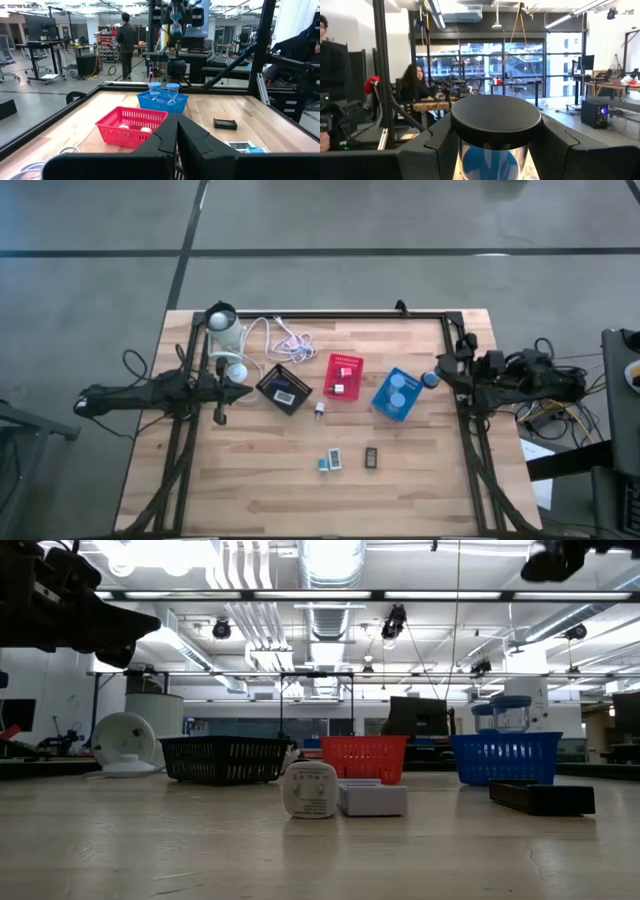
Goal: Pick & Place Office items
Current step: Put the black hourglass into the blue basket
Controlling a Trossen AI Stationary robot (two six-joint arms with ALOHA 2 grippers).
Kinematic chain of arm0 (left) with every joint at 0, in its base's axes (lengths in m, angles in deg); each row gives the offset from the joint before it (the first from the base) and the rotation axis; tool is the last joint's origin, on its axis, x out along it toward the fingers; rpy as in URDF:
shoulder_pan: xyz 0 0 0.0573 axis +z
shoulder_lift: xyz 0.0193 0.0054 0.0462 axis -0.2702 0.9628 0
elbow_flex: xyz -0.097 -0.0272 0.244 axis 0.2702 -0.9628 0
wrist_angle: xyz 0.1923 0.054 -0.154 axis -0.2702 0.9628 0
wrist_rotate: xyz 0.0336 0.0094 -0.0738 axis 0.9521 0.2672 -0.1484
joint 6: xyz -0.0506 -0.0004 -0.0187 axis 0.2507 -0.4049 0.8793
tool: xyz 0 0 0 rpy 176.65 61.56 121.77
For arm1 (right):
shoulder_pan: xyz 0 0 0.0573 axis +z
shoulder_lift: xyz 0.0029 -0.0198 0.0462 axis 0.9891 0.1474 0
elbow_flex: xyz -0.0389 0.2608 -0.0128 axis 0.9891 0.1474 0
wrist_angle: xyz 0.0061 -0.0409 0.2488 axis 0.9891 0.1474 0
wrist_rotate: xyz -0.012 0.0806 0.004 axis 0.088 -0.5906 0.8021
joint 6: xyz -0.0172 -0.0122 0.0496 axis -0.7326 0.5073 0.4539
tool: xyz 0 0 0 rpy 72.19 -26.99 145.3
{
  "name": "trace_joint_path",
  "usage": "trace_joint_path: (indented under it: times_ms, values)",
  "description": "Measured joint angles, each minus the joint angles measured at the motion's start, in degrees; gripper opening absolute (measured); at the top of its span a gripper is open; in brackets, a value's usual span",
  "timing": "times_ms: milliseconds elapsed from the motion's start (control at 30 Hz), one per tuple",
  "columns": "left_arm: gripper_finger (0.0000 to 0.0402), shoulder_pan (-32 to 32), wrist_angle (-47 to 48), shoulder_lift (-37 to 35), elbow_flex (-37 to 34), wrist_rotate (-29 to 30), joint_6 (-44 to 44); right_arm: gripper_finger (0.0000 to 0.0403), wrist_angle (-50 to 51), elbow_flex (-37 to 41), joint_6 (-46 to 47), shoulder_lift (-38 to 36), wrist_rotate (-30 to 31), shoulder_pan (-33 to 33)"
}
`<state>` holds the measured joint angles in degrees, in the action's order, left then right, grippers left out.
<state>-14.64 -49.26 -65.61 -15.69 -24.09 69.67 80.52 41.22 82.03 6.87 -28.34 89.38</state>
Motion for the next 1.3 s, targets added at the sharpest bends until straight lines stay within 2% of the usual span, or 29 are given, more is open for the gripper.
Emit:
trace_joint_path:
  times_ms: [133,300,733,867,1100,1300]
  values:
    - [0.0008,0.0,-0.04,0.0,0.0,0.0,-1.44,0.0187,-5.84,6.92,-0.01,-4.05,-0.03,0.0]
    - [0.0012,0.0,-0.35,0.0,-0.02,0.0,-3.13,0.0187,-11.69,12.2,0.34,-3.28,-0.19,0.0]
    - [0.0011,0.0,-0.92,0.0,0.07,-0.04,-6.51,0.0187,-12.14,17.78,3.22,-4.06,-0.11,0.0]
    - [0.0013,0.0,-1.64,0.0,0.07,-0.04,-7.39,0.0187,-15.1,19.47,4.28,-4.08,-0.67,0.0]
    - [0.0014,0.0,-2.26,0.0,0.09,-0.04,-7.6,0.0187,-16.62,20.25,2.62,-4.08,-1.51,0.0]
    - [0.0014,0.0,-2.21,0.0,0.05,-0.04,-5.96,0.0187,-16.57,17.68,-1.76,-4.08,6.68,-0.04]
